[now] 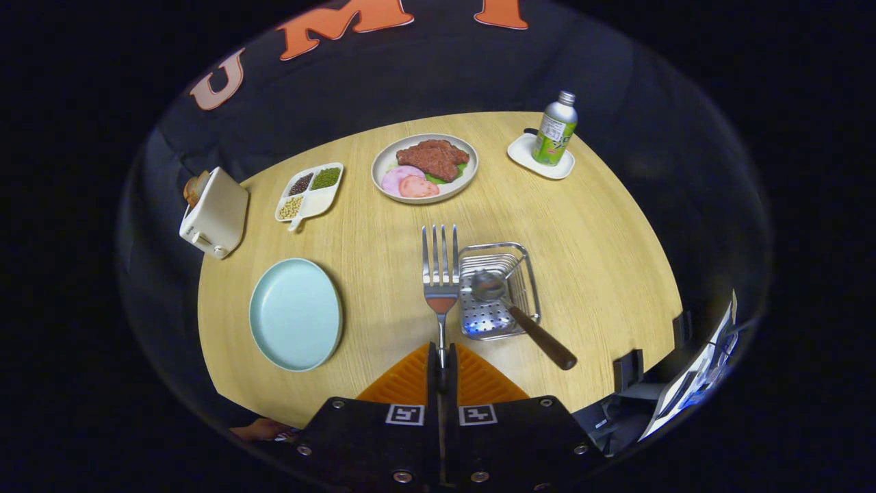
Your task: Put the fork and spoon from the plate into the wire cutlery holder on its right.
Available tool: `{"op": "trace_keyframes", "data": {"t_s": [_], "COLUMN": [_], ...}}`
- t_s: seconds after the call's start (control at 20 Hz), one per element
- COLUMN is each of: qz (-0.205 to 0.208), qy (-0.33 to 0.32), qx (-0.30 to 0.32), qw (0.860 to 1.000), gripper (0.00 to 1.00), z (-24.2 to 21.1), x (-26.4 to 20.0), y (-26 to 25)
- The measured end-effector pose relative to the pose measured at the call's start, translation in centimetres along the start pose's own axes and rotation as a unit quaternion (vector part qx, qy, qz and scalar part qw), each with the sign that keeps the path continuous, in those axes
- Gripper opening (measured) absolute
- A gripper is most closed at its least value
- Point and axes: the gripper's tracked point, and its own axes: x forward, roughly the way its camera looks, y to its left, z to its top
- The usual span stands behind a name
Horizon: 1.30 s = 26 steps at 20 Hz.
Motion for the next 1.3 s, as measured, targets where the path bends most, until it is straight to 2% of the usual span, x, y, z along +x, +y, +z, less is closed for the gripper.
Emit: {"op": "trace_keyframes", "data": {"t_s": [0.3, 0.6, 0.7, 0.85, 0.95, 1.05, 1.3], "qz": [-0.013, 0.014, 0.030, 0.032, 0.040, 0.056, 0.076], "qy": [0.016, -0.028, -0.058, -0.121, -0.165, -0.217, -0.301], "qx": [0.011, 0.024, 0.025, 0.012, 0.020, 0.036, 0.058], "qw": [1.000, 0.999, 0.998, 0.992, 0.985, 0.974, 0.949], "gripper": [0.05, 0.18, 0.29, 0.61, 0.73, 0.80, 0.84], "z": [-0.9, 1.7, 3.4, 6.5, 8.8, 11.4, 16.0], "x": [1.3, 0.5, -0.2, -2.1, -3.8, -5.9, -10.9], "y": [-2.9, -2.6, -2.1, -1.9, -1.5, -1.3, -2.3]}}
